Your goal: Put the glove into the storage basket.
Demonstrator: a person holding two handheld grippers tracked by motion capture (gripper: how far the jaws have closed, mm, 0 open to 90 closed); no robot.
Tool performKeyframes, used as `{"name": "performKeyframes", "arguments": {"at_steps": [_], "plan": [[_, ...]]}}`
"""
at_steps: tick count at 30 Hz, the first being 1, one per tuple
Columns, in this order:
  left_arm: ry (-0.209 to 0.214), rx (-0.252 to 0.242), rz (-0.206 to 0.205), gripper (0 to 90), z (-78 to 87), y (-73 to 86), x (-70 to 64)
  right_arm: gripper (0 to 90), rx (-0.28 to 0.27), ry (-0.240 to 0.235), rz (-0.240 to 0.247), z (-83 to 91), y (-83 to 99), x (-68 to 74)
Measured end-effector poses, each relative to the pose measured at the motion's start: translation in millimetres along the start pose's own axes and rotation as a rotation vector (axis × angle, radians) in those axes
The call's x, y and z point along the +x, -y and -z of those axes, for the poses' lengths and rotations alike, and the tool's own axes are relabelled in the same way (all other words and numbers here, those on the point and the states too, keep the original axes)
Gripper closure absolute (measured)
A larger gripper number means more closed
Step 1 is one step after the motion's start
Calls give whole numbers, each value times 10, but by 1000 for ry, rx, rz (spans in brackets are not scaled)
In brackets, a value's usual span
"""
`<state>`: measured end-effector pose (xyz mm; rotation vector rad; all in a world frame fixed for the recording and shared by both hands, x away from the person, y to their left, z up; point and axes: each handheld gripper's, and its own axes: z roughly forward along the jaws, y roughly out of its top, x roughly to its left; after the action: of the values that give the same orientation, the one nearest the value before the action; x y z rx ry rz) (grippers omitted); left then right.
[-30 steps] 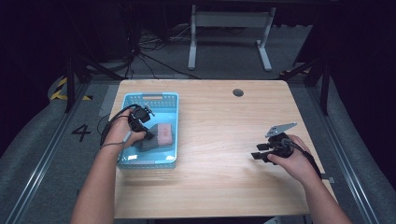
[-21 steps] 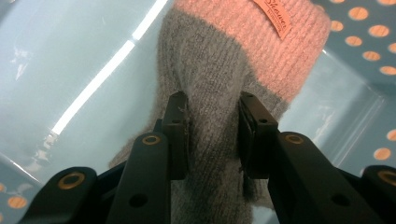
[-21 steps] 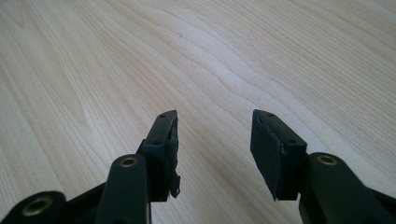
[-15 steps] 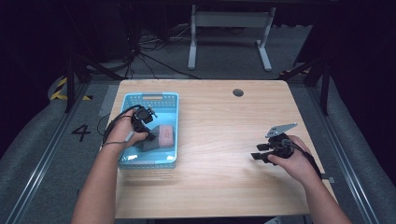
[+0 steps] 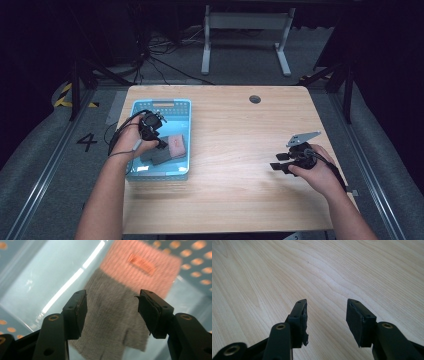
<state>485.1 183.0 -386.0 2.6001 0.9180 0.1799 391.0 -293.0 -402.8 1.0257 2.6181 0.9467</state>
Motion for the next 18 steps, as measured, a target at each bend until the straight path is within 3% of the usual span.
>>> {"name": "performKeyframes", "arguments": {"at_steps": [3, 9, 11, 13, 18], "plan": [[8, -61, 13, 417, 184, -15, -87, 527, 1, -1, 0, 0, -4, 3], [8, -123, 29, 424, 419, -21, -282, 526, -6, 0, 6, 16, -14, 2], [5, -172, 30, 439, 498, -19, -371, 526, -6, 3, 4, 25, -14, 2], [36, -223, 26, 444, 560, -11, -463, 525, -8, 4, 5, 35, -14, 0], [68, -232, 7, 443, 600, -16, -708, 524, -10, 4, 3, 52, -13, -3]]}}
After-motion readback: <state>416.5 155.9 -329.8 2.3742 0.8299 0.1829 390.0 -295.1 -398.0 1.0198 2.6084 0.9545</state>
